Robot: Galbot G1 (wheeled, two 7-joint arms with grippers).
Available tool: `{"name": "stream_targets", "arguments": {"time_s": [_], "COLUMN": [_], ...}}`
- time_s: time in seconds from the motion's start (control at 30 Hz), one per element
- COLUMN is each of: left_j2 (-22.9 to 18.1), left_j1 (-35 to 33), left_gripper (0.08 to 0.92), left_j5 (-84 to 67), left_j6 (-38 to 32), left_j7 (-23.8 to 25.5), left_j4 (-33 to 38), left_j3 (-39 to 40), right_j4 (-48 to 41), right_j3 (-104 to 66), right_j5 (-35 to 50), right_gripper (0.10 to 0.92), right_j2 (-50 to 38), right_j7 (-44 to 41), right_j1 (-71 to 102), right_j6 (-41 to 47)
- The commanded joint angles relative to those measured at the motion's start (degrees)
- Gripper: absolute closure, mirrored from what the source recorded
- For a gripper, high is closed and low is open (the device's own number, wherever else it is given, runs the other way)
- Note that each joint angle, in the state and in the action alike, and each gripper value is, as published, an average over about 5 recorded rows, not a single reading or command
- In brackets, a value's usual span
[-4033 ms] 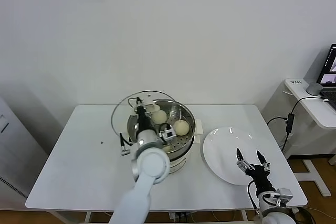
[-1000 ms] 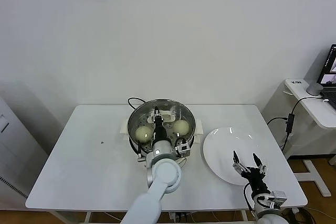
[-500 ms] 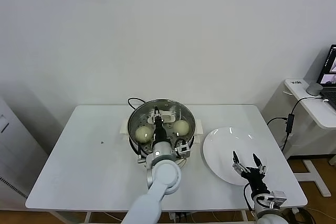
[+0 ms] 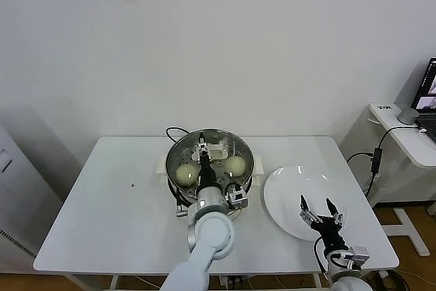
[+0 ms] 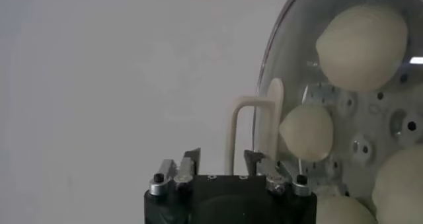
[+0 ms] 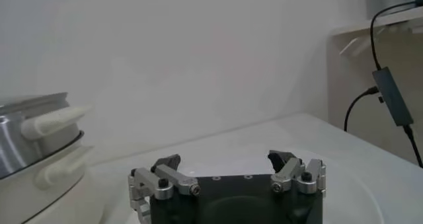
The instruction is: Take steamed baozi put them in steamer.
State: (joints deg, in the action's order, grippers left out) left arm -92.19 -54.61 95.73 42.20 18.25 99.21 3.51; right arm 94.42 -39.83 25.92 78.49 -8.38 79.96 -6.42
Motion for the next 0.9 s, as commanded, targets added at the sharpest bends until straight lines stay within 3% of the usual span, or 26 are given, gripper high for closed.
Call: {"name": "stream_targets", "arguments": {"time_s": [0.03,0.23,0.77,0.9], "left_j2": [-2.6,-2.2,0.0,1.8], "left_j1": [-1.7,-2.7,-8.0,-10.1], "left_gripper": [0.269,0.181,0.177,0.177], "left_j5": [-0.2,-0.1,1.6,-1.4], "left_j6": [2.8,2.8,2.8,2.8], "left_j7": [1.5,2.8,3.8,0.5], "left_j4": [4.3,7.1,17.5,19.4], "left_j3": [0.1,0.4,-0.7,-4.0], "right_j4": [-0.2,-0.4,-0.4,1.5], "right_j3": [0.1,0.2,0.5,1.2], "right_j5": [-0.1,-0.1,0.0,0.2], "right_gripper": [0.203,0.203,0.203,0.203], "right_j2": [0.1,0.1,0.1,0.6], "right_j7": [0.0,0.0,-0.3,-1.2], "right_j1": [-0.1,-0.2,0.0,0.6], "right_j6": [-0.1,-0.1,-0.4,0.2]}}
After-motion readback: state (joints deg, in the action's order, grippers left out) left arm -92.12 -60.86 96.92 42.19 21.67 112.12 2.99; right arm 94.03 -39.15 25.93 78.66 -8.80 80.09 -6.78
